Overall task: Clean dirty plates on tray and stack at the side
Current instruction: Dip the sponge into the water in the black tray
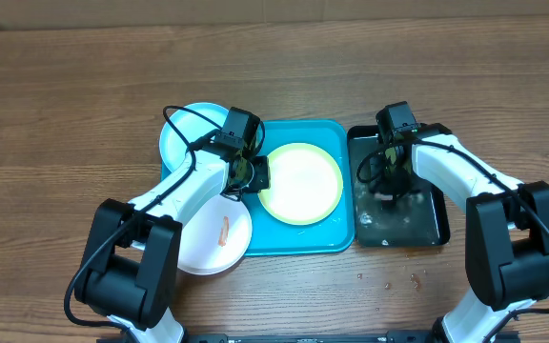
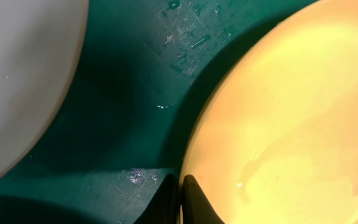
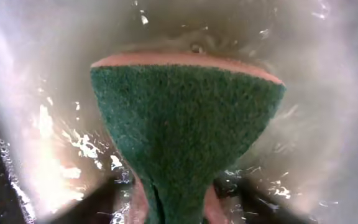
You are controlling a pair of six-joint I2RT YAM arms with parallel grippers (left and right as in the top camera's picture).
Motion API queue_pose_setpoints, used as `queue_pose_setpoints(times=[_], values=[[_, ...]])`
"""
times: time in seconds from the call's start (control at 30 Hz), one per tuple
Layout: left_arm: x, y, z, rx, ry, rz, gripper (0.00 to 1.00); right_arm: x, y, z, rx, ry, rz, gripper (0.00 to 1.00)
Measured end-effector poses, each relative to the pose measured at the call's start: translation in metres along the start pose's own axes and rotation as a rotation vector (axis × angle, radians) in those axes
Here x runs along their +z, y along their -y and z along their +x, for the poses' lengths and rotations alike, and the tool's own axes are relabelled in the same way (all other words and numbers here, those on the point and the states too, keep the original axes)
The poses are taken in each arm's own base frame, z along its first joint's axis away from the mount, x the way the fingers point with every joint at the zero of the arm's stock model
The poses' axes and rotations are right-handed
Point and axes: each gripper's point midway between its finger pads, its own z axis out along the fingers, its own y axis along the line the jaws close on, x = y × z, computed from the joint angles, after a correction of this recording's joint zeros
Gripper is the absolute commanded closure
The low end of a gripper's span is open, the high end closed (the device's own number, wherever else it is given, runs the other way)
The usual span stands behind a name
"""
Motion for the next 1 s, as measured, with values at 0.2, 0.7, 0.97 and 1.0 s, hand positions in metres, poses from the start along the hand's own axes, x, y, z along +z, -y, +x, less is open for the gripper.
queue_pose_setpoints(times=[0.2,0.7,0.97,1.0], values=[[0.0,-0.001,0.001,-0.001,-0.004,-0.002,0.92,0.0,0.002,0.011,-0.005,-0.047,0.005,0.96],[0.0,0.0,0.001,-0.001,-0.004,-0.002,0.92,0.0,-0.004,-0.028,0.001,0.118,-0.014,0.96],[0.0,0.0,0.001,-0.001,-0.004,-0.002,0.92,-0.001,-0.006,-0.035,0.008,0.149,-0.019,0.09],[0.0,0.0,0.001,-0.001,-0.004,-0.002,0.92,-0.001,-0.006,-0.039,0.006,0.163,-0.022,0.19]])
